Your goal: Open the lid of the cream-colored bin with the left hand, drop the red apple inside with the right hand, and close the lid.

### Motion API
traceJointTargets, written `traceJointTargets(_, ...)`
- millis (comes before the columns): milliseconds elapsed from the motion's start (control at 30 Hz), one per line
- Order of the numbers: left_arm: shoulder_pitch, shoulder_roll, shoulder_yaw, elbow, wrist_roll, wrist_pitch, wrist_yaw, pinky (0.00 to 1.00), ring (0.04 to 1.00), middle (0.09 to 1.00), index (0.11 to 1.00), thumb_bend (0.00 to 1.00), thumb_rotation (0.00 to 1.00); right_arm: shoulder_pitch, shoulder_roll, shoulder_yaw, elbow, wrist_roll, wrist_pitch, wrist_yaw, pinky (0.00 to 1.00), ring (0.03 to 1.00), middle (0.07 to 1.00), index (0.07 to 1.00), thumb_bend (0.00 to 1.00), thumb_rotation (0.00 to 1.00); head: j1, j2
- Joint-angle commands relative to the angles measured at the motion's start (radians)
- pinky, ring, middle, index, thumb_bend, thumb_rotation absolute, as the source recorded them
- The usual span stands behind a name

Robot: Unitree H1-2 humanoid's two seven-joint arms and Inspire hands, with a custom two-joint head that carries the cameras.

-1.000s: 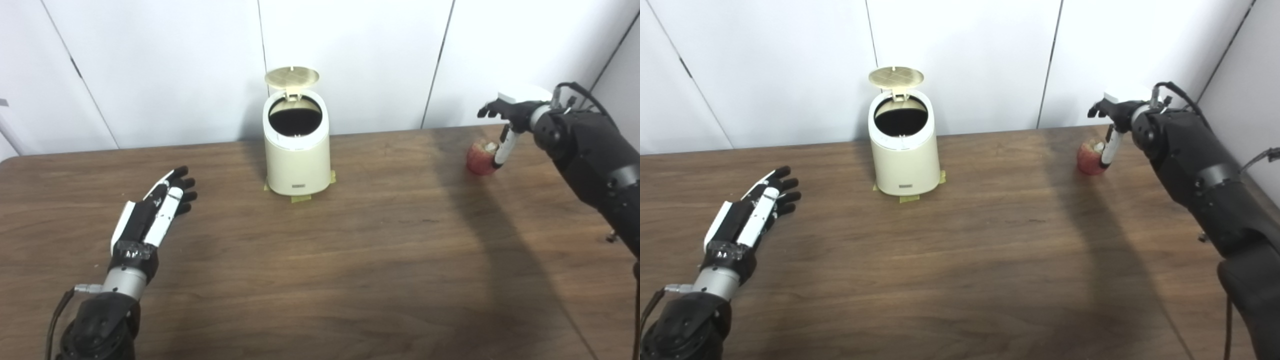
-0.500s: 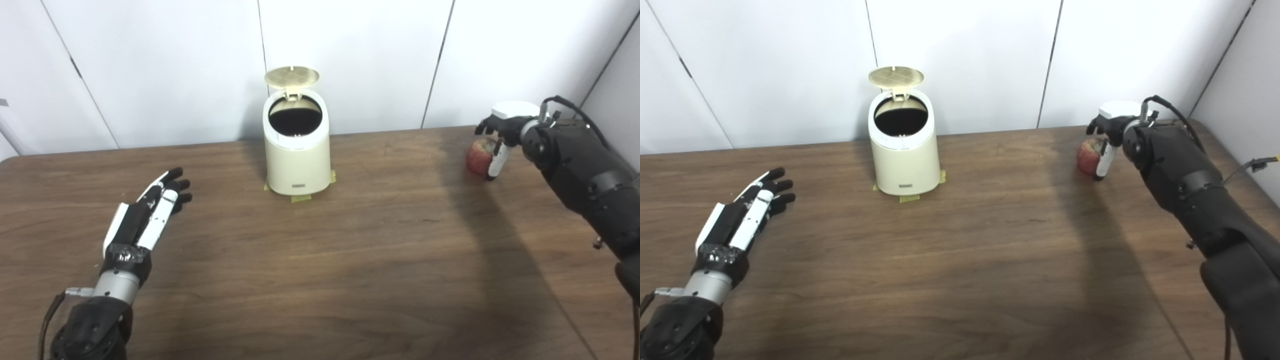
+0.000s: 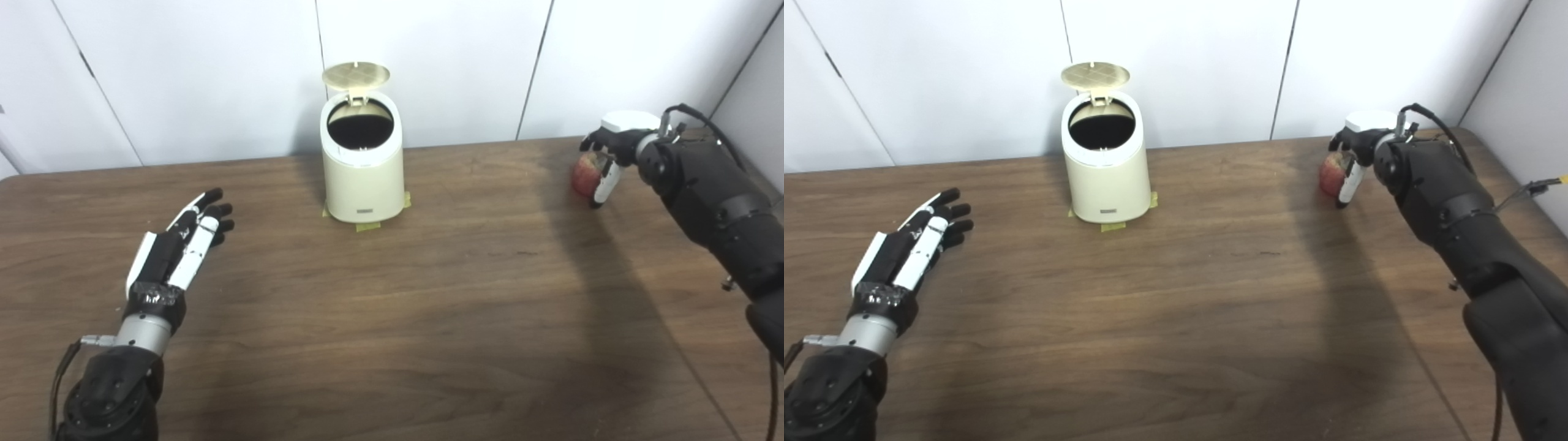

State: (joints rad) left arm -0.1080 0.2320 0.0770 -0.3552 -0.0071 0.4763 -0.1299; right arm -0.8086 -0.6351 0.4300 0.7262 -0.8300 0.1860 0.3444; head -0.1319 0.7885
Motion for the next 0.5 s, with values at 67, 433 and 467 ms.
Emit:
traceJointTargets(67,-0.028,0.010,0.003,-0.032,0.005,-0.007,0.008,0.89,0.827,0.860,0.913,0.43,0.75,-0.046,-0.022,-0.023,-0.015,0.017,-0.002,-0.040,0.66,0.775,0.812,0.784,0.84,0.12,-0.001,0.000)
traceJointTargets(433,-0.025,0.006,-0.006,-0.035,0.022,-0.007,0.007,0.90,0.832,0.861,0.909,0.42,0.76,-0.033,-0.012,-0.044,0.009,0.067,-0.062,-0.116,0.56,0.584,0.621,0.511,0.54,0.11,0.000,-0.004)
traceJointTargets(467,-0.025,0.006,-0.006,-0.036,0.021,-0.007,0.006,0.89,0.832,0.863,0.912,0.41,0.76,-0.030,-0.011,-0.046,-0.004,0.067,-0.054,-0.117,0.56,0.581,0.573,0.480,0.53,0.05,0.000,-0.004)
